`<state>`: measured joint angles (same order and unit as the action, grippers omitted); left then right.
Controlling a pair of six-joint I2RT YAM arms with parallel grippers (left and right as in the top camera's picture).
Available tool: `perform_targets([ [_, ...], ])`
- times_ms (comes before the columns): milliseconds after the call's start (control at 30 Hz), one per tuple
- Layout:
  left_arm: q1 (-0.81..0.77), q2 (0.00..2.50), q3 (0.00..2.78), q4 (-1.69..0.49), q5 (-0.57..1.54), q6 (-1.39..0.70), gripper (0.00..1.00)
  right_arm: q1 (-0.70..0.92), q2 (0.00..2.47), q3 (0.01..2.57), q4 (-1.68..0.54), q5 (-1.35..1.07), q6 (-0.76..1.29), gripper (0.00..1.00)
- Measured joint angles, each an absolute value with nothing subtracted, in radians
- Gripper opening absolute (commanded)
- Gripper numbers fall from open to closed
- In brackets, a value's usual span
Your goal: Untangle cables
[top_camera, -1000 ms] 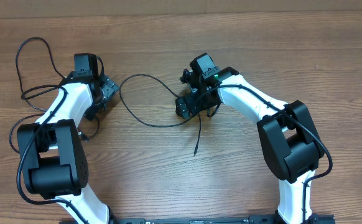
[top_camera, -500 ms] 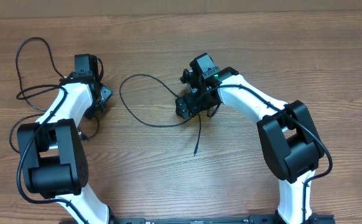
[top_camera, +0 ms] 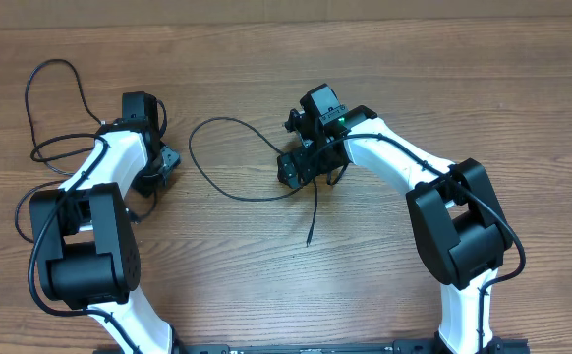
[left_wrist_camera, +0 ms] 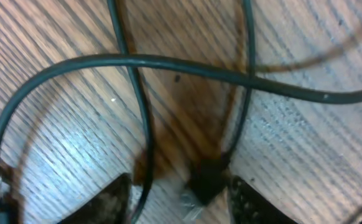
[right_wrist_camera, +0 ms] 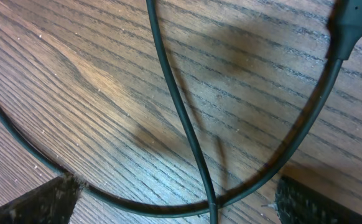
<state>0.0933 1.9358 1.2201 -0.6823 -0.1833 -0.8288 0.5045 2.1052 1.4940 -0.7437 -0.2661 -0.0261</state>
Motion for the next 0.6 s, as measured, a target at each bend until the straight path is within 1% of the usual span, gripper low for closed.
perform_targets([
  [167,0.093,1.936,1.220,-0.696,-0.189,-0.832,0.45,0.505,2.105,1.494,-0.743,-0.266,-0.026,1.00],
  [200,0.094,1.936,1.220,-0.696,-0.190,-0.832,0.49,0.505,2.105,1.494,-0.743,-0.266,-0.026,1.00],
  [267,0.099,1.936,1.220,-0.697,-0.192,-0.830,0.61,0.505,2.105,1.494,-0.743,-0.266,-0.026,1.00],
  [300,0.104,1.936,1.220,-0.698,-0.193,-0.829,0.61,0.505,2.105,1.494,-0.743,-0.266,-0.027,1.00],
  [400,0.121,1.936,1.220,-0.700,-0.196,-0.837,0.52,0.505,2.105,1.494,-0.743,-0.266,-0.026,1.00],
  [600,0.140,1.945,1.220,-0.690,-0.194,-0.835,0.50,0.505,2.105,1.494,-0.743,-0.266,-0.026,1.00],
])
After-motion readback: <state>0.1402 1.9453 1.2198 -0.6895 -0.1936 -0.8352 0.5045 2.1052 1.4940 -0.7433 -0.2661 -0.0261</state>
